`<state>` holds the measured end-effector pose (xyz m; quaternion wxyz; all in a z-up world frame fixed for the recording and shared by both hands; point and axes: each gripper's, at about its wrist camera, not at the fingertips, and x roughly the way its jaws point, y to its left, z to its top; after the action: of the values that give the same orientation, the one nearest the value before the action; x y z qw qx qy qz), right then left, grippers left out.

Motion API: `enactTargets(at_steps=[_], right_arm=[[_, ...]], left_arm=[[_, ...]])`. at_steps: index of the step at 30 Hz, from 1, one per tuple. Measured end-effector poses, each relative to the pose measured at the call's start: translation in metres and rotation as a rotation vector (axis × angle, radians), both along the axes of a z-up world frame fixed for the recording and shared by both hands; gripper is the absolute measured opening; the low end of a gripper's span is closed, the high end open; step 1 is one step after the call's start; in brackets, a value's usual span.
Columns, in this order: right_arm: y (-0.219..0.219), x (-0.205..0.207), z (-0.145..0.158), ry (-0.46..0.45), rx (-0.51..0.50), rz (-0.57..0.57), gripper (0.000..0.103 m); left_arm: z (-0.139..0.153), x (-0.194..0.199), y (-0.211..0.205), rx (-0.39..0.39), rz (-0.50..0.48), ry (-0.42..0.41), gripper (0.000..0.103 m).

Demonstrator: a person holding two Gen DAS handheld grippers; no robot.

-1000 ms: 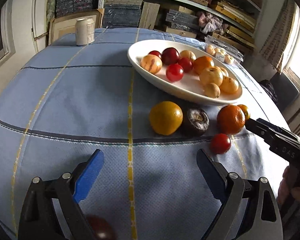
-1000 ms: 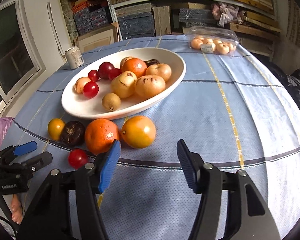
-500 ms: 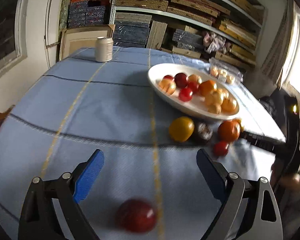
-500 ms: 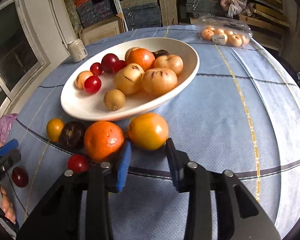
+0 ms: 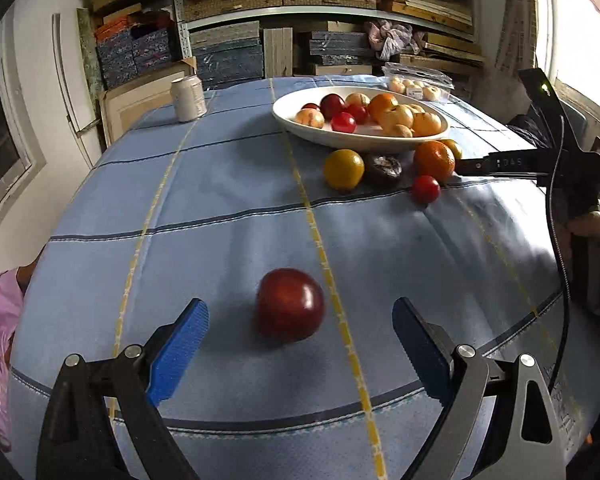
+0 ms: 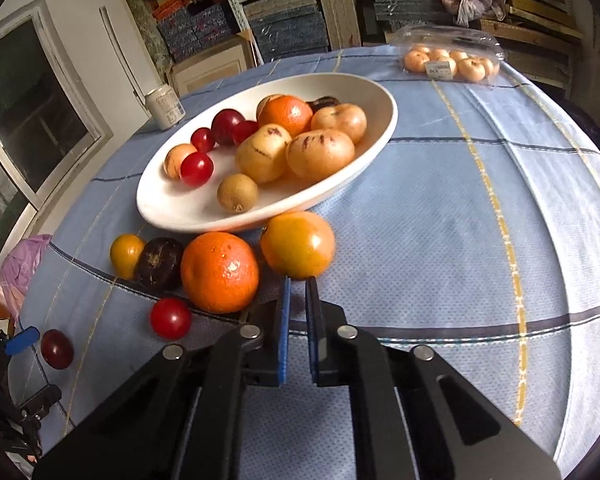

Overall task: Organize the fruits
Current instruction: 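Close the left tool on the dark red fruit while the right tool grasps an orange tangerine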

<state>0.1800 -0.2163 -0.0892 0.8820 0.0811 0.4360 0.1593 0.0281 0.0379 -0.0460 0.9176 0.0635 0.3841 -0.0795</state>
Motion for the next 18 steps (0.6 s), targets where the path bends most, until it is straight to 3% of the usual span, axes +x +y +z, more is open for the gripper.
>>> enactTargets(at_steps=[5,8,10,12,14,18], right_arm=[[0.002,0.003,-0.003,0.013,-0.002,-0.001,0.009],[0.002,0.005,-0.003,0.012,-0.002,-0.006,0.010],[0.002,0.005,-0.002,0.005,0.005,-0.009,0.021],[0.002,0.001,0.006,-0.049,-0.008,-0.017,0.045],[0.004,0.000,0.011,-0.082,-0.013,-0.010,0.058],[0.006,0.008,0.008,-0.059,-0.034,-0.004,0.057]], left_arm=[[-0.004,0.013,-0.004,-0.039,-0.020,0.047,0.093],[-0.007,0.016,-0.002,-0.062,-0.023,0.068,0.086],[-0.006,0.015,0.001,-0.079,-0.009,0.071,0.081],[-0.005,0.015,0.006,-0.104,0.008,0.069,0.081],[-0.007,0.017,0.007,-0.125,0.009,0.086,0.081],[-0.009,0.019,0.002,-0.114,-0.012,0.106,0.081]])
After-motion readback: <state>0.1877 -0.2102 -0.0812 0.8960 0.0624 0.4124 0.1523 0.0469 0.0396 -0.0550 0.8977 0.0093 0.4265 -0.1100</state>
